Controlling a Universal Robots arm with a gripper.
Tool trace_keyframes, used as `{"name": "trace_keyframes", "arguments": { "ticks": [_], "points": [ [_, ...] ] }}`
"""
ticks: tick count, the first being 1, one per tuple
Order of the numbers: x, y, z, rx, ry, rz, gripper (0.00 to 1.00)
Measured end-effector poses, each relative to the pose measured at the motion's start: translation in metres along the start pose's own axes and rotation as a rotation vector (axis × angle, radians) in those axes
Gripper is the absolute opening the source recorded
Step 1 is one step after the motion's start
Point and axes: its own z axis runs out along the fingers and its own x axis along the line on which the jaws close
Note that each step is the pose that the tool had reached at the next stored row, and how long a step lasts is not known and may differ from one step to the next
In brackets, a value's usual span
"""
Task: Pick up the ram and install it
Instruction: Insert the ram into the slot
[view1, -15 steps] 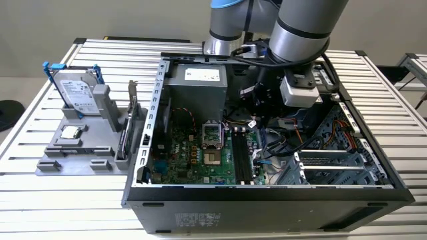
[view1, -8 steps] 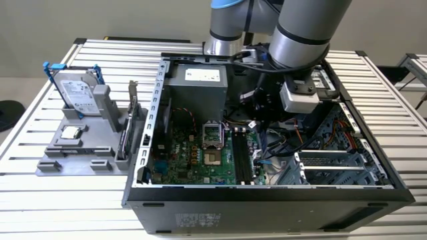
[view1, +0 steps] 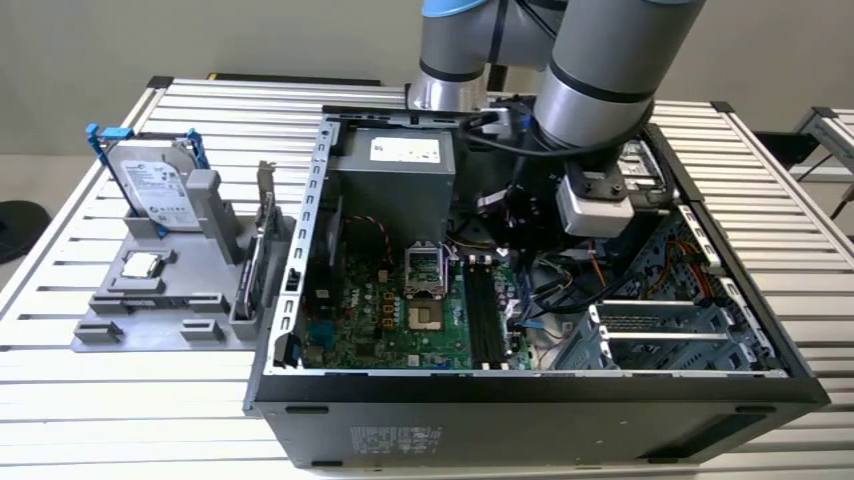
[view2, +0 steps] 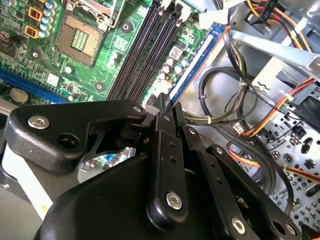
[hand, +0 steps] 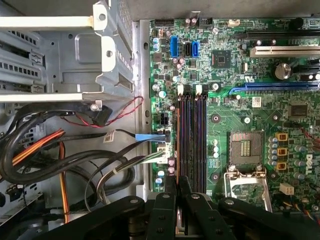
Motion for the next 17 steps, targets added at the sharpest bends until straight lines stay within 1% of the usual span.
{"name": "trace_keyframes", "arguments": {
  "ticks": [17],
  "points": [
    [-0.0001,0.0042,0.0189,-0.0002,-0.0001,0.0,0.0]
  ]
}}
